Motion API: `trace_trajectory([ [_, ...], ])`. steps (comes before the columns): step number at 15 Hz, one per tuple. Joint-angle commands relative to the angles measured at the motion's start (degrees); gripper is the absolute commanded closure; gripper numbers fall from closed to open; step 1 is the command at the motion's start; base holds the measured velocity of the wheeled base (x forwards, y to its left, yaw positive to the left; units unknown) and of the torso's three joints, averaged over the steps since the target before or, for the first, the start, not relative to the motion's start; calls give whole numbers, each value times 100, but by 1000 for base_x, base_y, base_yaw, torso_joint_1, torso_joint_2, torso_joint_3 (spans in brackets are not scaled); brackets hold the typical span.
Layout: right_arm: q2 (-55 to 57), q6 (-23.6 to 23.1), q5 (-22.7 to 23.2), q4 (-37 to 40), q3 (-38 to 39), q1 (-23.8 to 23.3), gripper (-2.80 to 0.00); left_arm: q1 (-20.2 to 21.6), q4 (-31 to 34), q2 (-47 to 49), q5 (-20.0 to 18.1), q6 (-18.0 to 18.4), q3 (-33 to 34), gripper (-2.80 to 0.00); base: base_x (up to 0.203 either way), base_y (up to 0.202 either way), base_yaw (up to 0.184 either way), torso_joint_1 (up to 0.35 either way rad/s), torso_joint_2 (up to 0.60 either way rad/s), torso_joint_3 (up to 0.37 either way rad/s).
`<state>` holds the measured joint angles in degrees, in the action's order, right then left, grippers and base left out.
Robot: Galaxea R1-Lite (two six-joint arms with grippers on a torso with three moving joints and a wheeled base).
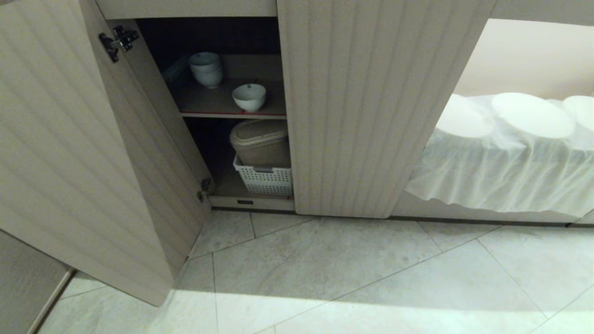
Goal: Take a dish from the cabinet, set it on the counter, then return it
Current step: Take the bowl from the cabinet
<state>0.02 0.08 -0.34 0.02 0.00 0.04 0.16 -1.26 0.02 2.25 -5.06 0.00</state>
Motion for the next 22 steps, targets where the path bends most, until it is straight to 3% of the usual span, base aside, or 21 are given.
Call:
trace_trajectory([
  [1,-2,0,-1,-2,0,-2,0,2,-5,-2,4,-4,0,0,93,0,1,5,4,-1],
  [22,-2,0,-1,-2,0,-2,0,-7,3,-2,4,-4,0,0,196,0,0,3,2,3],
])
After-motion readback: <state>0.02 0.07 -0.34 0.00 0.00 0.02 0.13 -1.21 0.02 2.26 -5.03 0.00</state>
